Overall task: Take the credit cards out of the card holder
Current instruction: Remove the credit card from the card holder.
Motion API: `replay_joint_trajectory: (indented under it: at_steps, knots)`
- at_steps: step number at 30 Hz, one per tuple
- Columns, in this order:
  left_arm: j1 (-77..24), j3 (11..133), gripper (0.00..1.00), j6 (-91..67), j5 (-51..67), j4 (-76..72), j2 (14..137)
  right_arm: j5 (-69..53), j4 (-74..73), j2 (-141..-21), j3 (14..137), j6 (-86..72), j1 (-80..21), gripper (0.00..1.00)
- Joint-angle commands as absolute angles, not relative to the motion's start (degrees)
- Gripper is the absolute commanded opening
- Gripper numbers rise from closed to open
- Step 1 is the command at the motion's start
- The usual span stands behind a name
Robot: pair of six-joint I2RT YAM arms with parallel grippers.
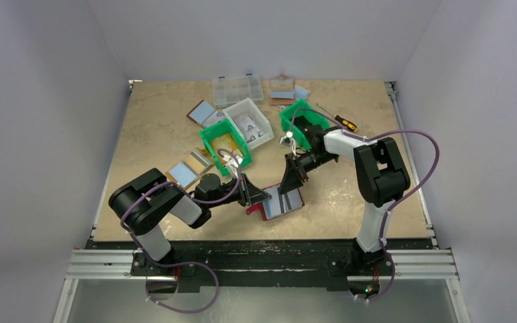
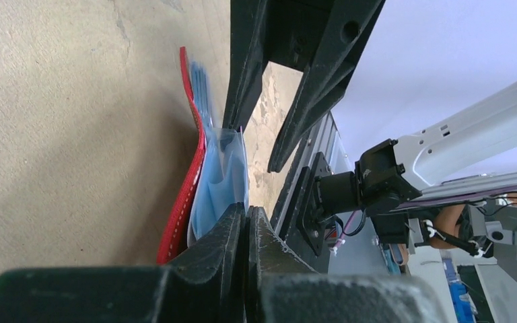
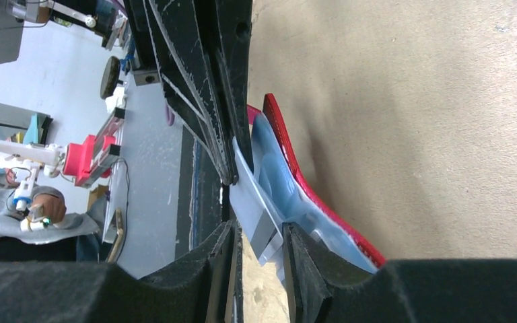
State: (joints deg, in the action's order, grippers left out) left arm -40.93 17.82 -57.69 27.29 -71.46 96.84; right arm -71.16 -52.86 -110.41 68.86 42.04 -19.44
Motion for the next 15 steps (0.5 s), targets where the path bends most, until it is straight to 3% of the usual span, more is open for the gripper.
replay_joint_trajectory:
  at_steps: [1,6,13,15]
  knots:
    - [-41.7,19.4,0.0,-57.7,28.9,-77.5,98.4,-72.4,-49.4,-109.7,68.7,38.1,-19.4,0.36]
    - [-41.5,18.5,0.0,-57.7,27.2,-76.9,97.5,-73.2,-49.0,-109.9,68.8,37.4,-19.4,0.13]
    - [-40.0,15.9,0.0,-57.4,25.3,-74.2,94.8,-74.4,-50.4,-110.0,69.1,38.8,-19.3,0.12]
    - [-39.9,15.8,0.0,-57.2,25.3,-73.4,94.5,-74.8,-51.4,-110.1,69.4,40.1,-19.4,0.08]
